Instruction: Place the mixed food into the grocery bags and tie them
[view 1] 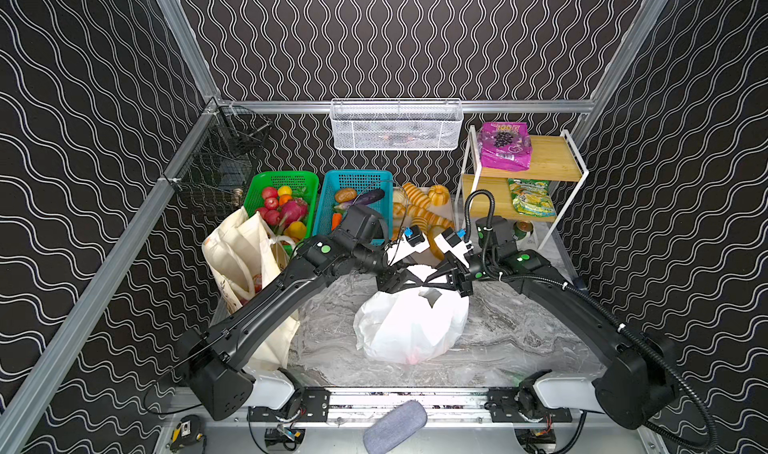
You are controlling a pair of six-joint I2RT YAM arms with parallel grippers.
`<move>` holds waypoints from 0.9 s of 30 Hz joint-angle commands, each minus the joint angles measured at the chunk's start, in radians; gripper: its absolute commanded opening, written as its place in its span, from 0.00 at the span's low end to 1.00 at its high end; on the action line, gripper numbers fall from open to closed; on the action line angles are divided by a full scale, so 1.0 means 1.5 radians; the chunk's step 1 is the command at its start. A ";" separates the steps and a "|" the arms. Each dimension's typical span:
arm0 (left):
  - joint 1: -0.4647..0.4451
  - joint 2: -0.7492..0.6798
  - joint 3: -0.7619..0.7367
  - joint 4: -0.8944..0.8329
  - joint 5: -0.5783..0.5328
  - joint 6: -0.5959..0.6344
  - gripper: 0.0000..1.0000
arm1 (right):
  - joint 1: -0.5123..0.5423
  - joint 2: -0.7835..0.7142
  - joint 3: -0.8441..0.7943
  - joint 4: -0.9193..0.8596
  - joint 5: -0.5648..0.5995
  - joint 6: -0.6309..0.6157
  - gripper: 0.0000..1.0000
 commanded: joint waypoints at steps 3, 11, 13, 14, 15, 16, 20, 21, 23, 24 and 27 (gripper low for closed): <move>0.005 0.005 0.014 -0.044 -0.047 0.031 0.33 | 0.000 0.001 0.012 -0.094 -0.012 -0.088 0.00; 0.005 0.017 0.019 0.007 0.064 0.029 0.43 | 0.001 0.034 0.069 -0.243 -0.051 -0.204 0.00; 0.005 0.033 0.036 -0.020 0.115 0.049 0.46 | 0.001 0.044 0.082 -0.264 -0.058 -0.219 0.00; 0.005 0.040 0.044 -0.033 0.135 0.056 0.45 | 0.001 0.047 0.085 -0.265 -0.061 -0.218 0.00; 0.005 0.050 0.052 -0.055 0.154 0.068 0.44 | 0.001 0.051 0.090 -0.274 -0.063 -0.227 0.00; 0.005 0.059 0.064 -0.077 0.166 0.078 0.39 | 0.001 0.056 0.095 -0.286 -0.063 -0.238 0.00; 0.006 0.083 0.090 -0.126 0.185 0.100 0.24 | 0.001 0.072 0.115 -0.331 -0.066 -0.276 0.00; 0.007 0.084 0.090 -0.124 0.192 0.101 0.22 | 0.000 0.075 0.118 -0.340 -0.066 -0.283 0.00; 0.008 0.080 0.088 -0.113 0.216 0.101 0.21 | 0.001 0.079 0.120 -0.342 -0.065 -0.283 0.00; 0.009 0.080 0.088 -0.110 0.229 0.101 0.18 | 0.001 0.079 0.121 -0.341 -0.064 -0.282 0.00; 0.009 0.082 0.094 -0.118 0.256 0.107 0.06 | 0.001 0.078 0.121 -0.324 -0.050 -0.259 0.00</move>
